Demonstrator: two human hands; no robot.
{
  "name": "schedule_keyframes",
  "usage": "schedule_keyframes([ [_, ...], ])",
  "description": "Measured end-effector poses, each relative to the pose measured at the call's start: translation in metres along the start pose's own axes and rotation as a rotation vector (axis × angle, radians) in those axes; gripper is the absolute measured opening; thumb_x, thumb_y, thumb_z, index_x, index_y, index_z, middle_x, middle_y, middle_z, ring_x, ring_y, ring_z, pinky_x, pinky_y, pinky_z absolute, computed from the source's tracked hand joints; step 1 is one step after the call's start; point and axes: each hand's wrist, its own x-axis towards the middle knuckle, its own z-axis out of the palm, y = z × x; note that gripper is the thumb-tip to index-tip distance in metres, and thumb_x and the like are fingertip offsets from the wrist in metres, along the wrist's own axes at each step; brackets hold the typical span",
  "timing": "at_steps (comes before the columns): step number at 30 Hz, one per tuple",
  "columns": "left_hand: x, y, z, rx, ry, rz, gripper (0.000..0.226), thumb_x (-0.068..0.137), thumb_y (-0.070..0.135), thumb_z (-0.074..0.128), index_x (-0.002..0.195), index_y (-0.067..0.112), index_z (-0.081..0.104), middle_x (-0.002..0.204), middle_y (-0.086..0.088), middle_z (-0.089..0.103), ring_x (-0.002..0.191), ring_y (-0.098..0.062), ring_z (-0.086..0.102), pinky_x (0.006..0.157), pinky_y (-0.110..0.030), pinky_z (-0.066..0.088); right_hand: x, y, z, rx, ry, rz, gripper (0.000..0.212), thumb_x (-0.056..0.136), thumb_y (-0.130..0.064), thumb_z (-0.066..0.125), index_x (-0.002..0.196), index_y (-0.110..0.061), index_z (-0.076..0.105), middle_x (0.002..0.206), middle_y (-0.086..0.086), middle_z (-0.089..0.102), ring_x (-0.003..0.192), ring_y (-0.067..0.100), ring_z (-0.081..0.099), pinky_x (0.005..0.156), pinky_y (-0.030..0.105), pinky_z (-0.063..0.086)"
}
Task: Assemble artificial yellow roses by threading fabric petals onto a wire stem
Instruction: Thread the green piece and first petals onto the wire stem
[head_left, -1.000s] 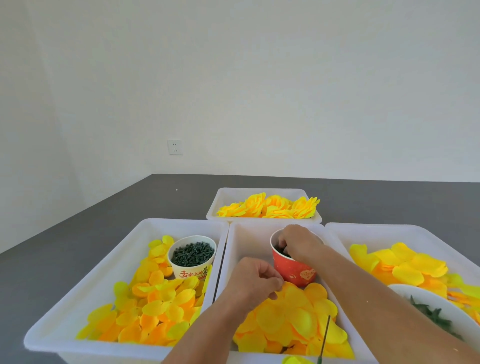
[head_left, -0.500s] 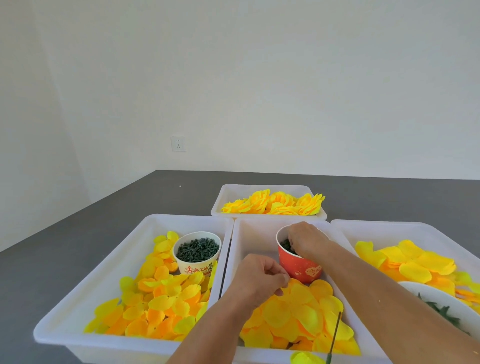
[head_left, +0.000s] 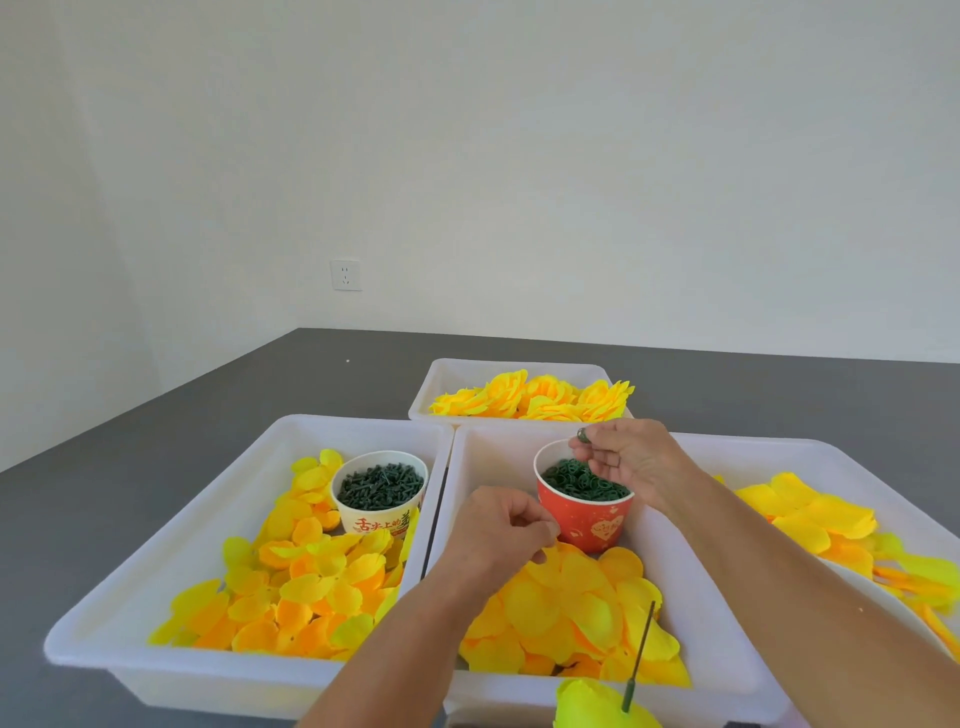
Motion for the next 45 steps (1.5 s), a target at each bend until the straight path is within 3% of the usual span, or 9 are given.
schedule_keyframes([
  [4,-0.006,0.013,0.002,-0.057,0.135,0.130,0.014,0.083,0.005,0.065,0.075,0.016,0.070,0.064,0.001,0.064,0.056,-0.004,0.057,0.063,-0.024,0.049,-0.031,-0.012,-0.006,0.224,-0.115,0.014,0.005,0.090,-0.004,0.056,0.091,-0.001,0.059,0.074,0.010,0.072,0.058,0.012,0.067,0.050,0.019,0.053],
  [9,-0.021,0.050,0.010,-0.086,0.221,0.361,0.027,0.075,0.010,0.075,0.082,0.035,0.068,0.066,0.014,0.061,0.054,0.004,0.050,0.055,-0.008,0.040,-0.084,-0.029,-0.005,0.180,-0.298,-0.016,0.015,0.079,-0.015,0.061,0.087,-0.003,0.064,0.075,0.009,0.072,0.053,0.009,0.064,0.045,0.019,0.049],
  [18,-0.057,0.078,0.012,0.018,0.344,0.516,0.018,0.072,0.007,0.078,0.082,0.021,0.073,0.078,0.002,0.062,0.059,-0.005,0.052,0.059,-0.017,0.042,-0.152,-0.054,-0.003,0.018,-0.302,-0.197,0.018,0.070,-0.019,0.066,0.085,-0.009,0.062,0.070,0.008,0.071,0.061,0.014,0.068,0.052,0.018,0.050],
  [21,-0.067,0.083,0.010,0.001,0.326,0.536,0.013,0.070,0.010,0.079,0.080,0.016,0.074,0.079,0.000,0.064,0.061,-0.020,0.057,0.059,-0.026,0.047,-0.166,-0.056,-0.002,-0.035,-0.293,-0.327,0.013,0.073,-0.018,0.066,0.083,-0.009,0.064,0.071,0.010,0.072,0.064,0.018,0.069,0.058,0.020,0.053],
  [25,-0.080,0.087,0.005,-0.008,0.329,0.583,0.017,0.070,0.010,0.079,0.077,0.024,0.072,0.079,0.004,0.065,0.058,-0.012,0.058,0.058,-0.018,0.047,-0.181,-0.059,-0.004,-0.089,-0.342,-0.441,0.021,0.069,-0.016,0.068,0.089,-0.010,0.069,0.078,0.010,0.073,0.074,0.020,0.070,0.068,0.022,0.055],
  [28,-0.087,0.087,0.003,-0.048,0.316,0.569,0.028,0.070,0.008,0.078,0.072,0.034,0.069,0.074,0.006,0.065,0.055,-0.006,0.054,0.056,-0.018,0.046,-0.190,-0.059,-0.005,-0.145,-0.362,-0.503,0.026,0.065,-0.014,0.073,0.091,-0.014,0.072,0.084,0.010,0.074,0.080,0.020,0.071,0.074,0.023,0.055],
  [32,-0.095,0.086,0.000,-0.142,0.255,0.470,0.023,0.070,0.008,0.077,0.071,0.030,0.071,0.069,-0.002,0.068,0.058,-0.018,0.057,0.058,-0.030,0.050,-0.197,-0.058,-0.004,-0.151,-0.347,-0.546,0.024,0.063,-0.012,0.075,0.087,-0.014,0.074,0.082,0.007,0.074,0.078,0.016,0.071,0.068,0.019,0.053],
  [38,-0.105,0.089,-0.001,-0.218,0.168,0.400,0.018,0.074,0.002,0.072,0.076,0.019,0.073,0.060,-0.005,0.067,0.052,-0.009,0.058,0.054,-0.017,0.048,-0.207,-0.058,-0.006,-0.155,-0.320,-0.516,0.024,0.062,-0.014,0.073,0.086,-0.012,0.072,0.076,0.005,0.074,0.070,0.011,0.069,0.068,0.020,0.055],
  [45,-0.118,0.083,0.006,-0.215,0.178,0.336,0.015,0.072,0.007,0.075,0.081,0.019,0.073,0.052,0.004,0.061,0.054,-0.008,0.057,0.057,-0.019,0.048,-0.216,-0.049,-0.012,0.003,-0.212,-0.425,0.013,0.059,-0.019,0.070,0.071,-0.018,0.075,0.062,-0.005,0.069,0.052,0.003,0.057,0.053,0.014,0.048],
])
